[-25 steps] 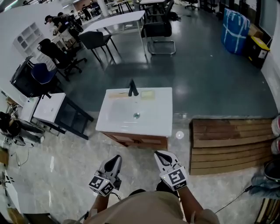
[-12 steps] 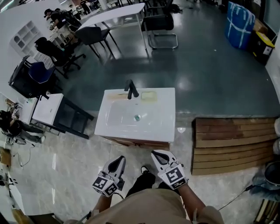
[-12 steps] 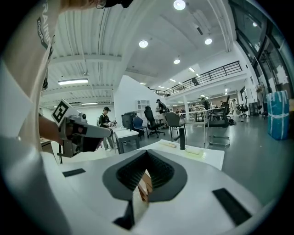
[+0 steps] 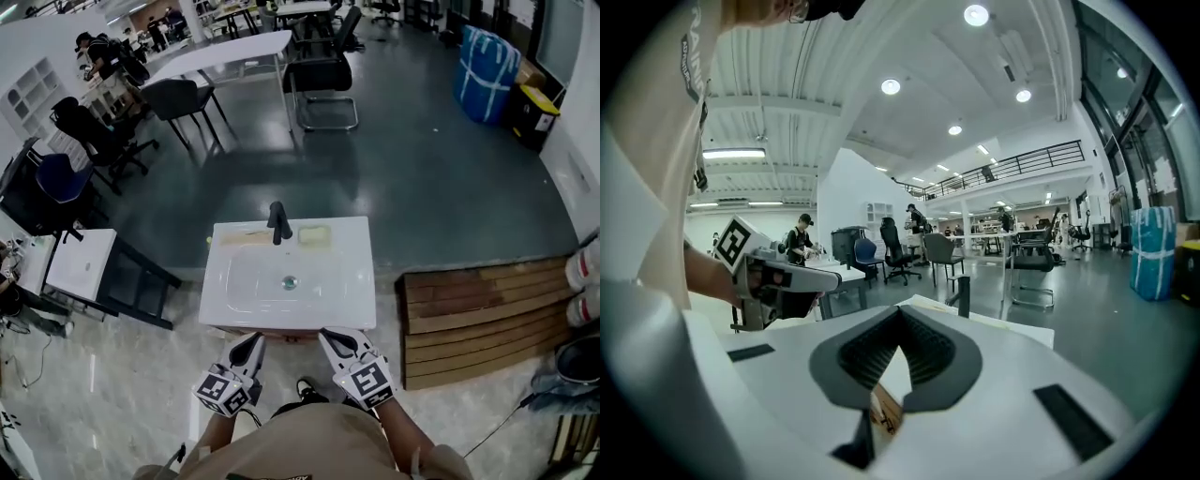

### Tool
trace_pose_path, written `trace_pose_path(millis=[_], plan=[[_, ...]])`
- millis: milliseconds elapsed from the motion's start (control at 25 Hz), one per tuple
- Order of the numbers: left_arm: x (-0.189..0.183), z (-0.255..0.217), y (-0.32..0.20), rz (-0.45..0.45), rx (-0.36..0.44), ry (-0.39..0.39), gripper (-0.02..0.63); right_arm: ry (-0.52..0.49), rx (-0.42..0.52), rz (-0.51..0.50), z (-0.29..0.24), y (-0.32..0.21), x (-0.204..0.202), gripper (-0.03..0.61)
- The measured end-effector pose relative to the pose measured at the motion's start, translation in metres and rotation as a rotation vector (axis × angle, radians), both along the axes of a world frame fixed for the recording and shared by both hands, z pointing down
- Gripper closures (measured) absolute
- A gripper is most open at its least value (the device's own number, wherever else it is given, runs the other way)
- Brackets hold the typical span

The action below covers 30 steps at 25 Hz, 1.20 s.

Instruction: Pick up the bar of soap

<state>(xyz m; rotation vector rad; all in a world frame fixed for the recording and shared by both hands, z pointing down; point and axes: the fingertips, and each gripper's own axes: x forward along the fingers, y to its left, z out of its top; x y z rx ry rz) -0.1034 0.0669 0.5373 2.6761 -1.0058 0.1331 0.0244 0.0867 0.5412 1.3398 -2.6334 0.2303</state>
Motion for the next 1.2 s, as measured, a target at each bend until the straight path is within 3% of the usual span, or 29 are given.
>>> trace_pose_path(millis=[240,560,760,840,1080,1200], plan=[[-0.03,0.026,-0.038,0.022,-0.054,0.036,0.621,0.0,0.002,0.074,-0.005,-0.03,-0.026,0.575],[-0.043,0.027,-0.073,0.067,-0.048,0.055,0.621,0.051,-0.066,0.106,0.008,-0.048,-0.043,0.574],[-0.056,0.036,-0.085,0.031,-0.092,0.08,0.621,0.023,-0.009,0.09,-0.002,-0.077,-0.058,0.575],[-0.055,0.034,-0.091,0.021,-0.111,0.106,0.621,0.023,0.001,0.076,-0.005,-0.088,-0.06,0.575],[-0.034,0.018,-0.114,0.03,-0.071,0.054,0.621,0.011,-0.002,0.031,0.012,-0.128,-0.057,0.575],[-0.015,0.004,-0.135,0.025,-0.095,0.094,0.621,-0.002,0.004,0.024,0.006,-0.16,-0.042,0.575]])
